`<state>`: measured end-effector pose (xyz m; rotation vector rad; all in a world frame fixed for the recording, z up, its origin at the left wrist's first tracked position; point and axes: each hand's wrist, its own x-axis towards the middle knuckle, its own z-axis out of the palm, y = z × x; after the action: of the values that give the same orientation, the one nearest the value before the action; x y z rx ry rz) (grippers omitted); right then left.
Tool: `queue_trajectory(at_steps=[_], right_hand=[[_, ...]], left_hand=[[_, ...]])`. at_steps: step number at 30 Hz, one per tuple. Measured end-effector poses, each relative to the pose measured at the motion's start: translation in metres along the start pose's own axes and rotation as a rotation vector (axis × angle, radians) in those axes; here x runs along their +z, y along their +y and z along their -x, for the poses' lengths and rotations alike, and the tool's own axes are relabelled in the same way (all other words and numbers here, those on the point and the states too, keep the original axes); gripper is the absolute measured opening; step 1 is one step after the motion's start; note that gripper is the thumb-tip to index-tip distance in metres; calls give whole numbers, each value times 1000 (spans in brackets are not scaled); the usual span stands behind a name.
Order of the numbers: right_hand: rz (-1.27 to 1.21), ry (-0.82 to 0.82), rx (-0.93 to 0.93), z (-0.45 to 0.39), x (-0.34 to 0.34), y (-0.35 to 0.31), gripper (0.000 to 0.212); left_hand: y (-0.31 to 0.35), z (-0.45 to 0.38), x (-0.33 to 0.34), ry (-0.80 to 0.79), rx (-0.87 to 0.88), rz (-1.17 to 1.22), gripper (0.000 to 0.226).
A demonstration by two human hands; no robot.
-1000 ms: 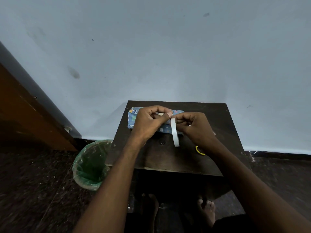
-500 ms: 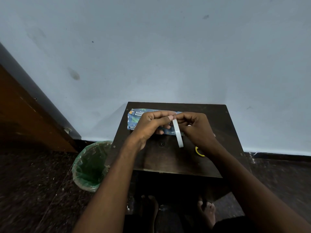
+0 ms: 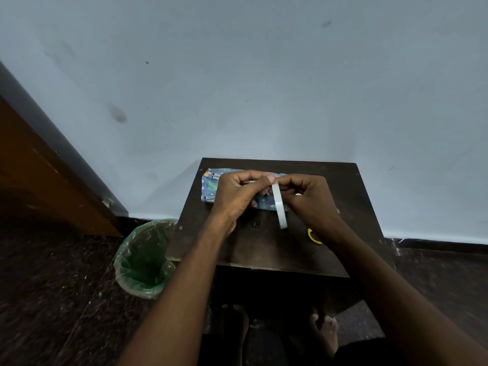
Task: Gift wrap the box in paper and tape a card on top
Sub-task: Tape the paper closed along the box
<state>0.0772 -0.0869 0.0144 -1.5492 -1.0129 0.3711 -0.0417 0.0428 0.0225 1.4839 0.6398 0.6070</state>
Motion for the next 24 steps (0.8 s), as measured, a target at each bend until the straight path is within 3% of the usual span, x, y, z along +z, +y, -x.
queue_trajectory(at_steps=[6,11,16,24], right_hand=[[79,6,103,-1,2,4,21],[173,48,146,1,4,3,42],[236,90,147,0,4,5,30],[318,86,173,0,4,5,19]], left_hand=[[-3,-2,-1,37,113,-81,7],[-1,-1,0,53,60,-42,12],[4,0,-5,-86,-18,-72,12],[3,-1,-2,-56,-31,-11,18]])
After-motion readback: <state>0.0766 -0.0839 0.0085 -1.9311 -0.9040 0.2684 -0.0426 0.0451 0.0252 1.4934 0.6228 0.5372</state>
